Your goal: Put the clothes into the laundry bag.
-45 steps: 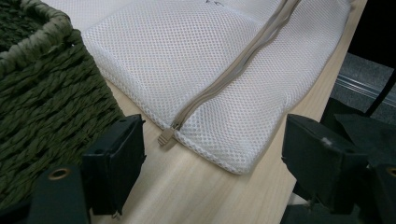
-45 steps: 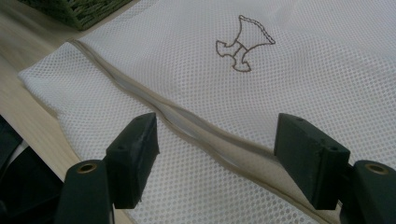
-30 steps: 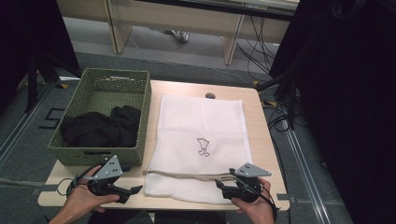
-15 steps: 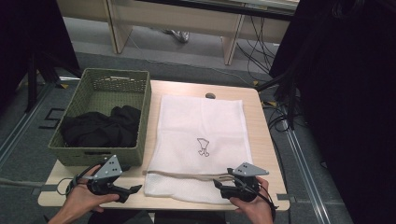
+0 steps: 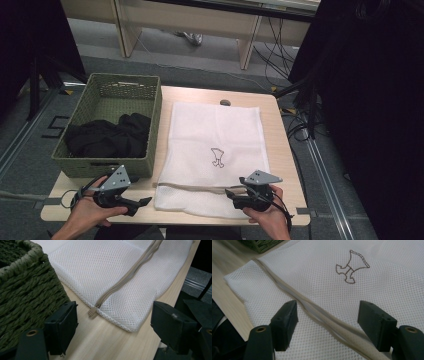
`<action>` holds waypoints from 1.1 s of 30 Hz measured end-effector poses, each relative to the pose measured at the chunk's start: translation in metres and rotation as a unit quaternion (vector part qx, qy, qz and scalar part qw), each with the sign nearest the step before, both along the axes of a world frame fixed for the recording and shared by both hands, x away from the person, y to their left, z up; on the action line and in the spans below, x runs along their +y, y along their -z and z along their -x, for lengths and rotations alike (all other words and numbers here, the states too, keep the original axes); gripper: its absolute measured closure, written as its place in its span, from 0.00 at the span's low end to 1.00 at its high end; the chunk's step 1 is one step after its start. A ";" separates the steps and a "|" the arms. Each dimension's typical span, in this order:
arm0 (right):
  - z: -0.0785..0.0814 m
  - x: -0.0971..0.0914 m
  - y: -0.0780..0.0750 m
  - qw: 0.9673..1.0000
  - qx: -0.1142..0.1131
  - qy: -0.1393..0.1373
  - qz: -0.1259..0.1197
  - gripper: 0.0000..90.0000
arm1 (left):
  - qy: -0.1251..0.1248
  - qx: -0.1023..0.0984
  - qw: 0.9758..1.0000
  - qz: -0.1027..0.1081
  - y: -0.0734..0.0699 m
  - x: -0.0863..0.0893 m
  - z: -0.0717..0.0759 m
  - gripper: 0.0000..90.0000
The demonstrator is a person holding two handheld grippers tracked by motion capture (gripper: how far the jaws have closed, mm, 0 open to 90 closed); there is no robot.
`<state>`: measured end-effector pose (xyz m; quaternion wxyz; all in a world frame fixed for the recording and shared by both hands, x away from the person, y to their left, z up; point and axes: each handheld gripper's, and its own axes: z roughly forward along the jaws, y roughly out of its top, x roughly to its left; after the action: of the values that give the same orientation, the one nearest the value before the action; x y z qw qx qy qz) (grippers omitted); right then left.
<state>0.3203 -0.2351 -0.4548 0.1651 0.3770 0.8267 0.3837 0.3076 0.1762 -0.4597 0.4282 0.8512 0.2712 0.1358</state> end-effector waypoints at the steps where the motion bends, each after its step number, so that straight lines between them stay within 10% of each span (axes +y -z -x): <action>1: -0.007 0.004 0.002 1.000 0.005 -0.013 0.011 0.38 | -0.009 0.009 1.000 0.011 0.001 -0.001 0.001 0.23; 12: -0.027 0.027 0.011 0.997 0.019 -0.051 0.054 0.41 | 0.002 0.009 1.000 0.003 0.001 0.000 -0.001 0.24; 33: -0.051 0.046 0.035 0.979 0.015 -0.109 0.174 0.52 | 0.007 0.010 1.000 -0.004 0.000 0.000 -0.001 0.24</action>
<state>0.3710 -0.1887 -0.4902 0.1730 0.2555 0.9193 0.2443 0.3086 0.1767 -0.4598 0.4230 0.8561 0.2693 0.1251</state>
